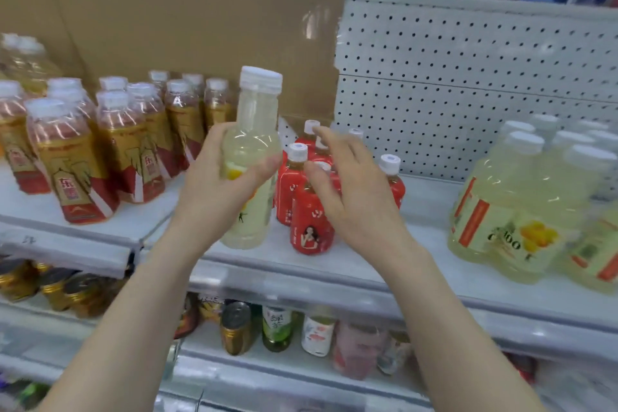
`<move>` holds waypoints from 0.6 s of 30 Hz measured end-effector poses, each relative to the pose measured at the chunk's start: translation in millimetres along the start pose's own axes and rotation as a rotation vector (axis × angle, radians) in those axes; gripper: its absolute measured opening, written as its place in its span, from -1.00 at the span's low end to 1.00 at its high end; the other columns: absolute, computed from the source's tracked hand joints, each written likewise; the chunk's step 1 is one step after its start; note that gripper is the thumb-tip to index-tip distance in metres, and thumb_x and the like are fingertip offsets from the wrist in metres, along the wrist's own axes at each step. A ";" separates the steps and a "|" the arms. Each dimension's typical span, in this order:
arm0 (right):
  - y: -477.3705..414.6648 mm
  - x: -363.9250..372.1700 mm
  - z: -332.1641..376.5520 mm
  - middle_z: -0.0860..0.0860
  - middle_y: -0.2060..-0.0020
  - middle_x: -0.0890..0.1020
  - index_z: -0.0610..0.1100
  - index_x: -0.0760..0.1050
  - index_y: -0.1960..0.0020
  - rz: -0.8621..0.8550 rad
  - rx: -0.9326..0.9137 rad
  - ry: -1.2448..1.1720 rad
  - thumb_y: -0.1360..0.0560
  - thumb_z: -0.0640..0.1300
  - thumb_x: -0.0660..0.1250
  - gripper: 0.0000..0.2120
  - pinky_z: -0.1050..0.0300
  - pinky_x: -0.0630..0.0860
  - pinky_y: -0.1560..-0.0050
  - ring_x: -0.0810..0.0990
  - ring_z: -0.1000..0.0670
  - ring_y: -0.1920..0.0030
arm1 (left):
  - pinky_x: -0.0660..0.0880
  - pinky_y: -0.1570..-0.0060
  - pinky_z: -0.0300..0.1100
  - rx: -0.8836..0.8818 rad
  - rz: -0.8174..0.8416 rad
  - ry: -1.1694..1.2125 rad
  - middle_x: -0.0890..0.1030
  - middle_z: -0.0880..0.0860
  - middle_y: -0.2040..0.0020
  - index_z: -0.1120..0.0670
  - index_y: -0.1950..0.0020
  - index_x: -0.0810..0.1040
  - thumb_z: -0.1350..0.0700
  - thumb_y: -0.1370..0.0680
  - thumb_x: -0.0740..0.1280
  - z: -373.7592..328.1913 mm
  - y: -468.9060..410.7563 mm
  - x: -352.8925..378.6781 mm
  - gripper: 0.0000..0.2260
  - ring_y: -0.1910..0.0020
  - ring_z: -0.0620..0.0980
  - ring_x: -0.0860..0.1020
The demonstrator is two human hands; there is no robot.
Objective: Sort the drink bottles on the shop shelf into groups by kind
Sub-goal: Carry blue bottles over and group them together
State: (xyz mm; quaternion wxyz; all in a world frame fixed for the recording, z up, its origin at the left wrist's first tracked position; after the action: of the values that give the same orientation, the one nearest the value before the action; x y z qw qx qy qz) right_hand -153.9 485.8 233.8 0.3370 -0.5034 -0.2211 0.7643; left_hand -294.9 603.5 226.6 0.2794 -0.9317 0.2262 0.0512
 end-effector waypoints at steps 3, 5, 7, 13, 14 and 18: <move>17.4 -44.8 1.2 0.06 -0.24 0.57 -0.01 0.39 -0.44 -0.010 0.046 -0.318 -0.64 0.09 0.21 -0.59 0.08 0.53 -0.24 0.54 0.12 -0.25 | 0.42 0.20 -0.42 0.053 0.069 0.000 0.58 -0.39 0.07 -0.27 -0.14 0.42 -0.32 -0.39 0.44 -43.8 32.2 51.8 -0.60 0.11 -0.36 0.57; 32.6 -73.6 -7.2 0.06 -0.15 0.63 -0.05 0.44 -0.36 0.002 0.107 -0.508 -0.62 0.03 0.26 -0.66 0.09 0.57 -0.16 0.62 0.13 -0.14 | 0.40 0.25 -0.49 0.092 0.131 0.002 0.59 -0.38 0.05 -0.25 -0.17 0.43 -0.36 -0.40 0.41 -69.1 51.1 89.4 -0.57 0.09 -0.36 0.57; 50.2 -104.8 -25.3 0.07 -0.10 0.66 -0.09 0.45 -0.29 -0.050 0.173 -0.622 -0.59 0.02 0.30 -0.68 -0.07 0.59 -0.13 0.66 0.08 -0.09 | 0.40 0.23 -0.50 0.106 0.189 0.027 0.59 -0.38 0.02 -0.26 -0.15 0.41 -0.31 -0.38 0.41 -87.1 67.3 129.2 -0.59 0.06 -0.38 0.58; 112.2 -193.3 -94.0 0.10 -0.09 0.67 -0.06 0.46 -0.24 -0.181 0.292 -0.565 -0.60 -0.04 0.34 -0.75 -0.15 0.61 -0.09 0.68 0.04 -0.06 | 0.50 0.11 -0.37 0.125 0.443 0.062 0.57 -0.40 -0.06 -0.14 -0.28 0.37 -0.38 -0.33 0.44 -119.0 104.3 250.6 -0.36 0.01 -0.36 0.58; 122.4 -207.6 -104.1 0.12 -0.09 0.67 -0.05 0.46 -0.25 -0.202 0.299 -0.524 -0.60 -0.05 0.34 -0.75 -0.15 0.60 -0.11 0.68 0.06 -0.08 | 0.53 0.05 -0.34 0.116 0.510 0.059 0.58 -0.36 -0.07 -0.14 -0.29 0.38 -0.38 -0.28 0.45 -121.5 107.4 267.6 -0.32 -0.03 -0.36 0.58; 153.0 -260.1 -148.3 0.15 -0.10 0.67 -0.06 0.48 -0.28 -0.331 0.357 -0.403 -0.61 -0.06 0.35 -0.75 -0.15 0.58 -0.15 0.65 0.09 -0.13 | 0.36 -0.32 -0.29 0.201 0.452 -0.080 0.45 -0.19 -0.32 -0.12 -0.46 0.31 -0.32 -0.24 0.51 -138.0 94.5 301.8 -0.14 -0.32 -0.29 0.41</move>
State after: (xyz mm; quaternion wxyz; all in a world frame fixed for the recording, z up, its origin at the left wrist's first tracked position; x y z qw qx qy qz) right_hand 6.7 190.5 232.9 0.4891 -0.2317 -0.2247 0.8103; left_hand -72.4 339.7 228.3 0.3610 -0.8222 0.4215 0.1262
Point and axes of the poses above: each hand's wrist, its own y-axis away from the middle knuckle, its own x-axis out of the palm, z = x × y, the point moved 8 cm from there along -y, towards the middle knuckle
